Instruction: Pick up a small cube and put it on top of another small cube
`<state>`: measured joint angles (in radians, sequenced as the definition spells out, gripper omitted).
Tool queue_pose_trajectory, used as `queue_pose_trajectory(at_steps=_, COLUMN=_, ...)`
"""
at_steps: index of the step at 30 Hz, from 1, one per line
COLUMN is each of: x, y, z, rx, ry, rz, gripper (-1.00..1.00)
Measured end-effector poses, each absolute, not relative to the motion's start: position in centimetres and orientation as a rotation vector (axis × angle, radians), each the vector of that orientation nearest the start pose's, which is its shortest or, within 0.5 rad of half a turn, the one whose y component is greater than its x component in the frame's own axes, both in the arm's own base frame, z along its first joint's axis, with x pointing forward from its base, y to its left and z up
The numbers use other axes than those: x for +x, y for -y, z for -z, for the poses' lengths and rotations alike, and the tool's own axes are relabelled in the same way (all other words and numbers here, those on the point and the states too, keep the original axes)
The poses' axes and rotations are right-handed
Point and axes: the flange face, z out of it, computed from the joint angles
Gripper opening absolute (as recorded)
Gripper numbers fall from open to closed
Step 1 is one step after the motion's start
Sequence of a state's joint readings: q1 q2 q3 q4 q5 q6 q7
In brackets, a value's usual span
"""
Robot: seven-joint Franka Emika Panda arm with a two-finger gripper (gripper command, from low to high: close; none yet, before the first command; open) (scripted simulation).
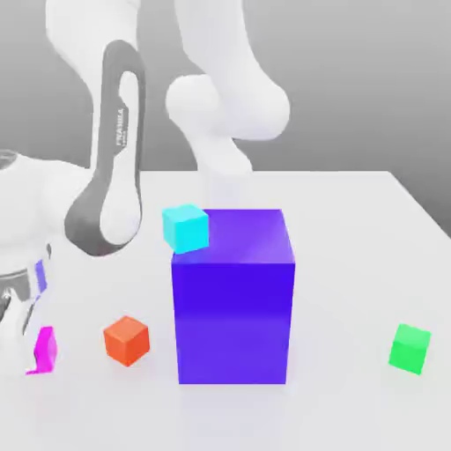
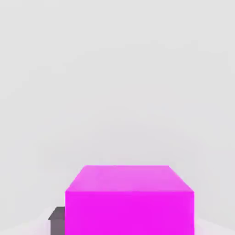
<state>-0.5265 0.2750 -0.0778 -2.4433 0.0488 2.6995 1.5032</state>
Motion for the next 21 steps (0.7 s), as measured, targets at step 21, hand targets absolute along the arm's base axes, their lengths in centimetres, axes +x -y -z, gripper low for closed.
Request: queue_pose_trajectory(at_steps=21, x=41.2, y=-22.3, z=-24.2, rx=-2.69, ry=-1.61, rz=-0.079, gripper=-1.0)
